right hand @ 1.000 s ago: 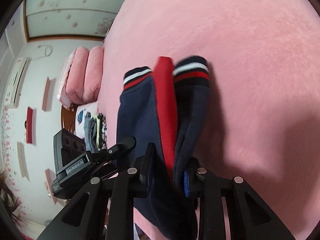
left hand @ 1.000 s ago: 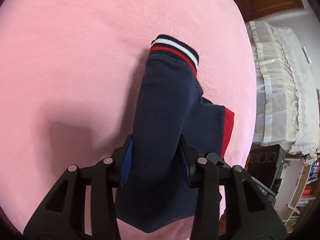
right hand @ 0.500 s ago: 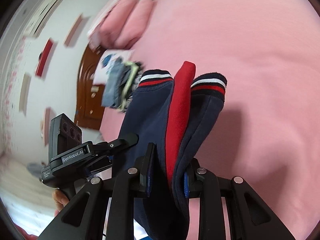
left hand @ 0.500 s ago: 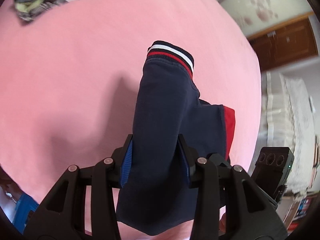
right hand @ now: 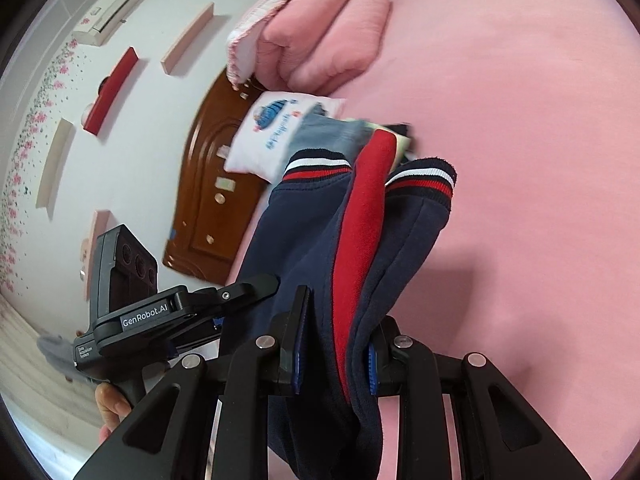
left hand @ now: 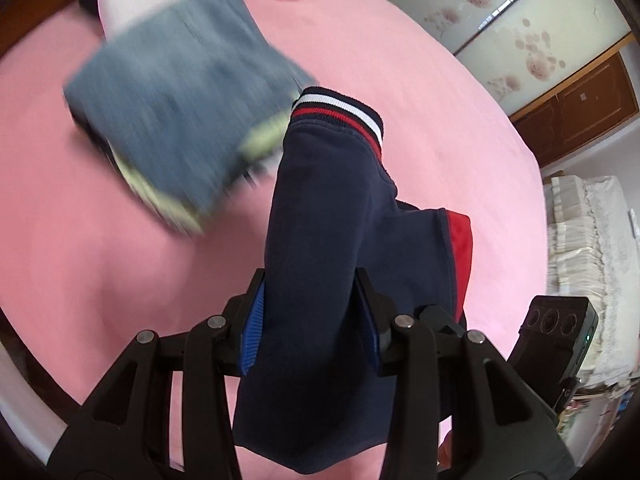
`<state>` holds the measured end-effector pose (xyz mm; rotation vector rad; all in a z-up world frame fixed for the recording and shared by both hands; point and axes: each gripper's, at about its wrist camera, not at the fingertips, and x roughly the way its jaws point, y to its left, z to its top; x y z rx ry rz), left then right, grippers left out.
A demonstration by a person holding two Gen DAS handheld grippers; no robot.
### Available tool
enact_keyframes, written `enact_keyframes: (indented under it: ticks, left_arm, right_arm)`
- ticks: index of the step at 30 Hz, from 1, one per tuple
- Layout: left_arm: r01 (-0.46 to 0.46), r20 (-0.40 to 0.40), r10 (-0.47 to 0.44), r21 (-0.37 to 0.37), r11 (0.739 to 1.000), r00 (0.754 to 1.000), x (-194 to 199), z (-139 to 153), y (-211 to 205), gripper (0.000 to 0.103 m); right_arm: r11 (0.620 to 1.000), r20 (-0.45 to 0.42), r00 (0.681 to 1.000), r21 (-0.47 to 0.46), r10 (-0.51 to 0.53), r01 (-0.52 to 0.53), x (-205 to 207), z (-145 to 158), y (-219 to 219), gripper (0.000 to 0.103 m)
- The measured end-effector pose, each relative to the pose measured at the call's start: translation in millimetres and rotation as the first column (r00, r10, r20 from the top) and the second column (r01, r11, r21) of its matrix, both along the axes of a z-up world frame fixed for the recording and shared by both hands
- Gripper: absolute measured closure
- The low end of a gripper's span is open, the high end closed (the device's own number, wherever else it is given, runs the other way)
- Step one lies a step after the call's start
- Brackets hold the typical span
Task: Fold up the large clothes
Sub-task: 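Carry the bundle to the clothes stack by the pillow and release it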
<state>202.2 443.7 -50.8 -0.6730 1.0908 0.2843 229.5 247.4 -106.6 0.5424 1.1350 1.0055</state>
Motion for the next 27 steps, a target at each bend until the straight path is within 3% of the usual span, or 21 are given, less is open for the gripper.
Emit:
enact_keyframes:
  ticks: [4, 9, 13, 18, 20, 22, 23, 25, 27]
  left_arm:
    - [0.063, -0.007, -0.062, 0.094, 0.994, 0.998, 29, 21, 73, 0.065]
    - [0.146, -0.037, -0.141, 0.239, 0.960, 0.989, 71, 25, 151, 0.065]
    - [0.151, -0.031, -0.148, 0.279, 0.948, 0.988, 89, 19, 189, 0.065]
    - [0.178, -0.015, -0.182, 0.304, 0.936, 0.983, 111, -27, 209, 0.065]
    - [0.193, -0.065, -0.182, 0.366, 0.910, 0.981, 114, -53, 208, 0.066]
    - [0.196, -0.057, -0.190, 0.397, 0.897, 0.980, 115, -71, 210, 0.065]
    - [0.167, -0.025, -0.171, 0.402, 0.900, 0.985, 112, -73, 211, 0.065]
    - [0.104, 0.039, -0.129, 0.383, 0.918, 0.991, 104, -69, 216, 0.065]
    - [0.041, 0.052, -0.067, 0.394, 0.918, 0.996, 98, -61, 218, 0.065]
  right_arm:
    - [0.999, 0.036, 0.999, 0.047, -0.025, 0.024, 26, 6, 95, 0.080]
    - [0.993, 0.081, 0.992, 0.072, -0.099, 0.093, 58, -4, 190, 0.080]
    - [0.990, 0.108, 0.987, 0.083, -0.123, 0.114, 72, -26, 207, 0.080]
    - [0.990, 0.194, 0.972, -0.017, -0.136, 0.142, 93, -57, 252, 0.081]
    - [0.988, 0.212, 0.974, -0.107, -0.083, 0.107, 100, -73, 269, 0.080]
    - [0.986, 0.234, 0.972, -0.154, -0.035, 0.072, 104, -81, 278, 0.080]
    - [0.986, 0.253, 0.967, -0.157, -0.015, 0.056, 105, -81, 279, 0.078]
    - [0.981, 0.280, 0.960, -0.181, -0.014, 0.067, 108, -76, 275, 0.054]
    - [0.985, 0.291, 0.956, -0.151, -0.039, 0.086, 111, -68, 259, 0.044]
